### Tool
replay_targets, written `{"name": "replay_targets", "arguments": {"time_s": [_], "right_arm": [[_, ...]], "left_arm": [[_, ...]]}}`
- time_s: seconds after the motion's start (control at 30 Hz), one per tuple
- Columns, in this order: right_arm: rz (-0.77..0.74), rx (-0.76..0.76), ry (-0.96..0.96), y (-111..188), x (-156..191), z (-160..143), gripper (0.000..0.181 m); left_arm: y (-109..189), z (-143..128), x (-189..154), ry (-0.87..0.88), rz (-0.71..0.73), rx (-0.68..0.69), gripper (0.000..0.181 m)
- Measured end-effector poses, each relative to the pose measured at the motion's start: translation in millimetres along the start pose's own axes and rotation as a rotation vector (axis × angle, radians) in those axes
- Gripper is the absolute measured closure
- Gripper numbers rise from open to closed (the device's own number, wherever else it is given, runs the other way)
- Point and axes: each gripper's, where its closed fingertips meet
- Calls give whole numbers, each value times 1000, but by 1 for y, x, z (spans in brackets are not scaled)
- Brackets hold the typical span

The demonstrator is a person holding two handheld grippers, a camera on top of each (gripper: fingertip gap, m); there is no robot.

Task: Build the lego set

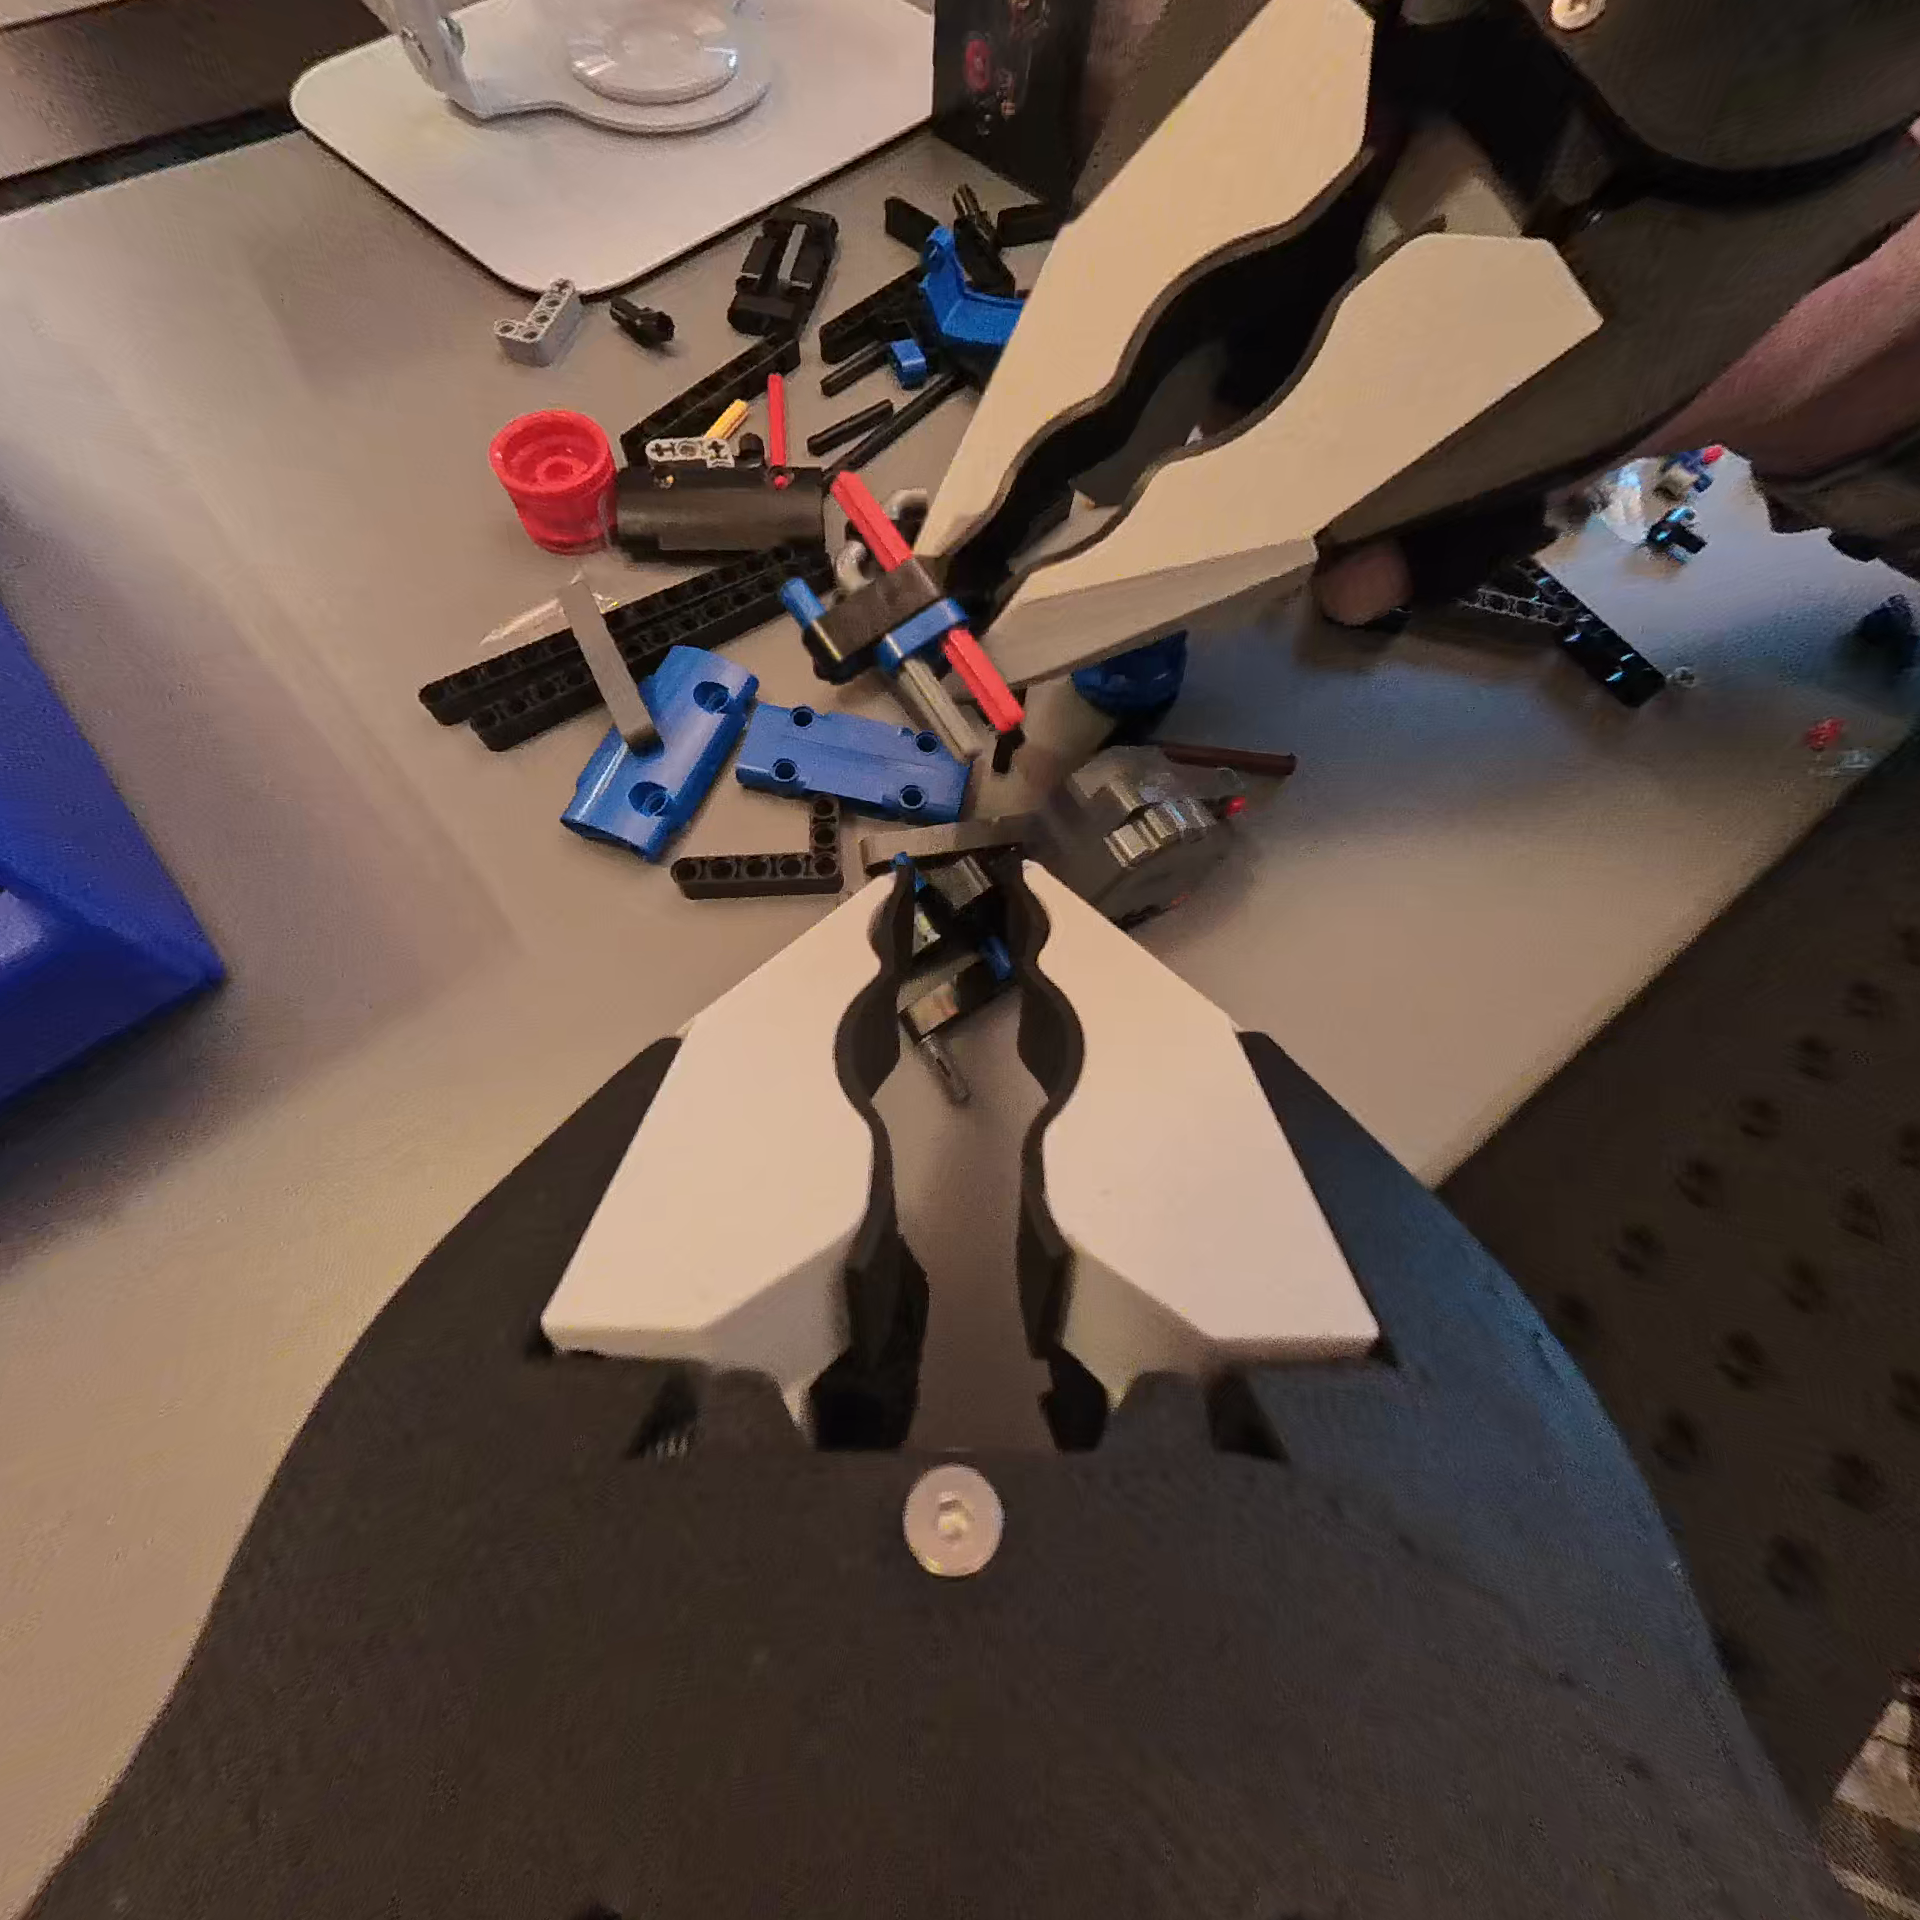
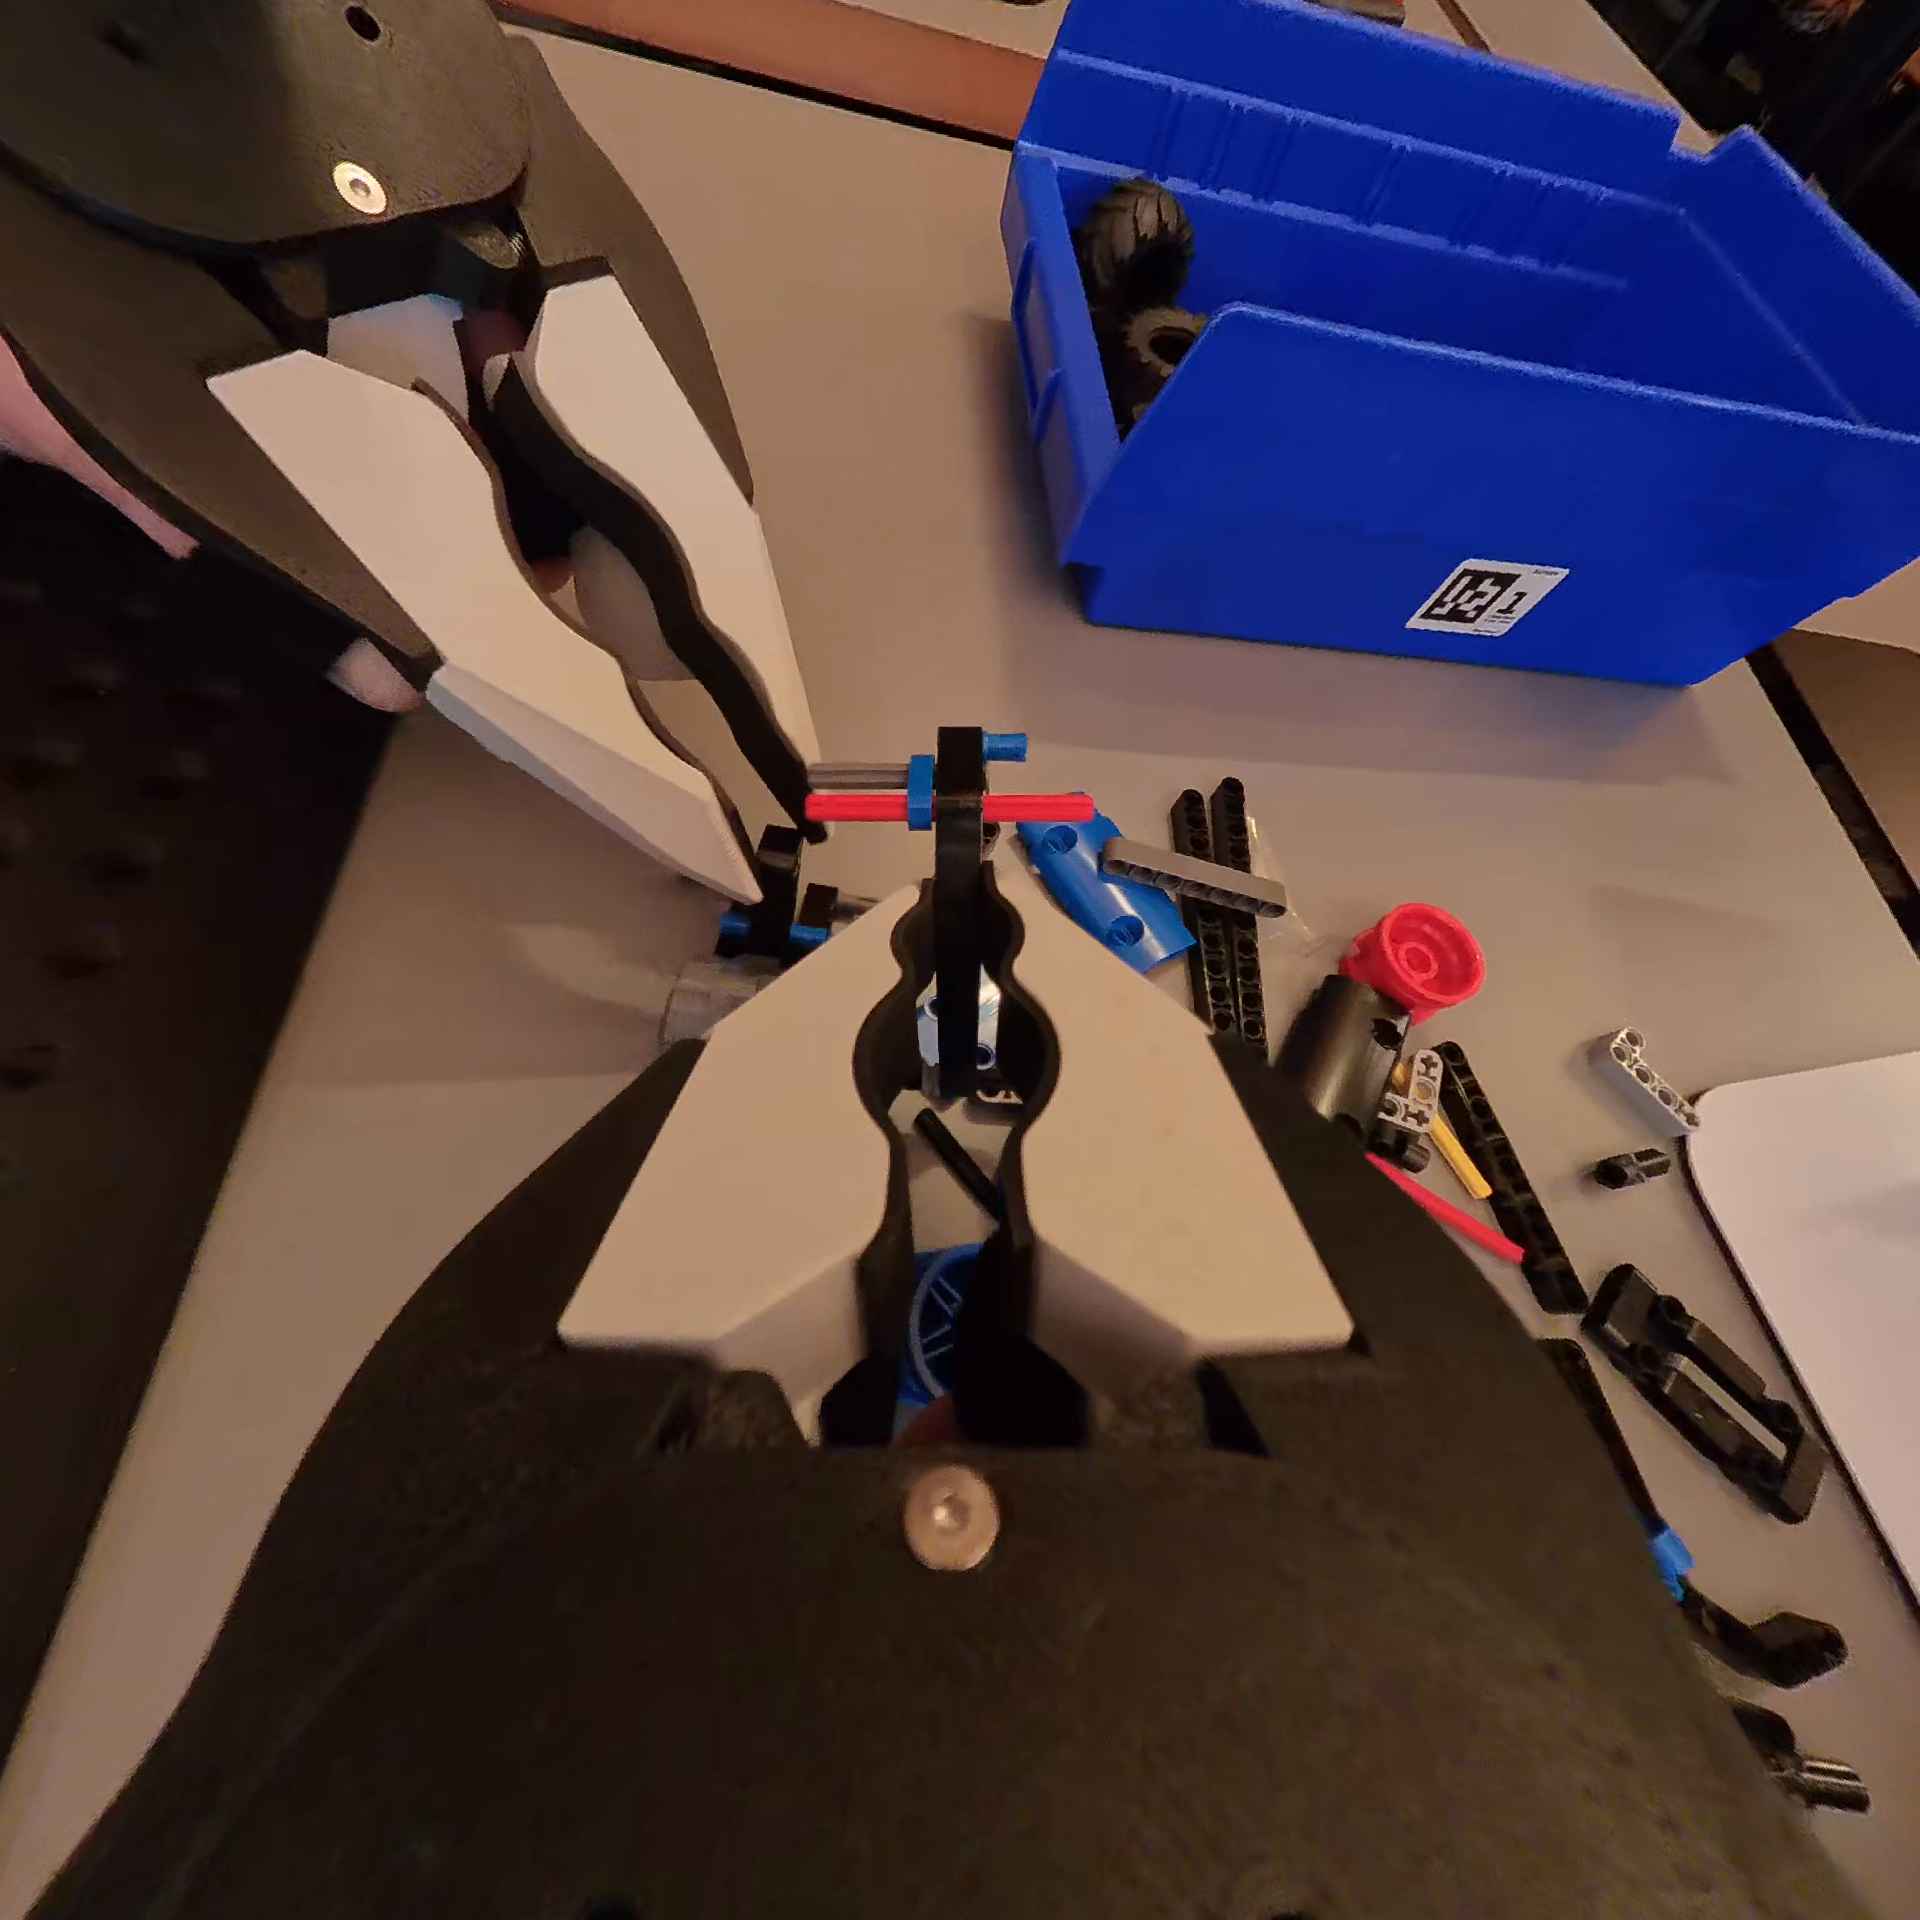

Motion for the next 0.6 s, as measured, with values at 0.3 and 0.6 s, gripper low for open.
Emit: {"name": "replay_targets", "arguments": {"time_s": [0.3,0.6], "right_arm": [[1,6,-10,-2,2,-2,176],[-21,12,-31,-4,2,-3,176]], "left_arm": [[-5,-8,3,11,44,40,154],[-2,3,4,-32,52,-19,167]]}}
Point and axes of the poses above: each gripper's, where its closed fingertips meet, y back along the fingers, z out of its top, x = y × z across the jaws, and after that the axes turned 2 degrees about y, right-handed
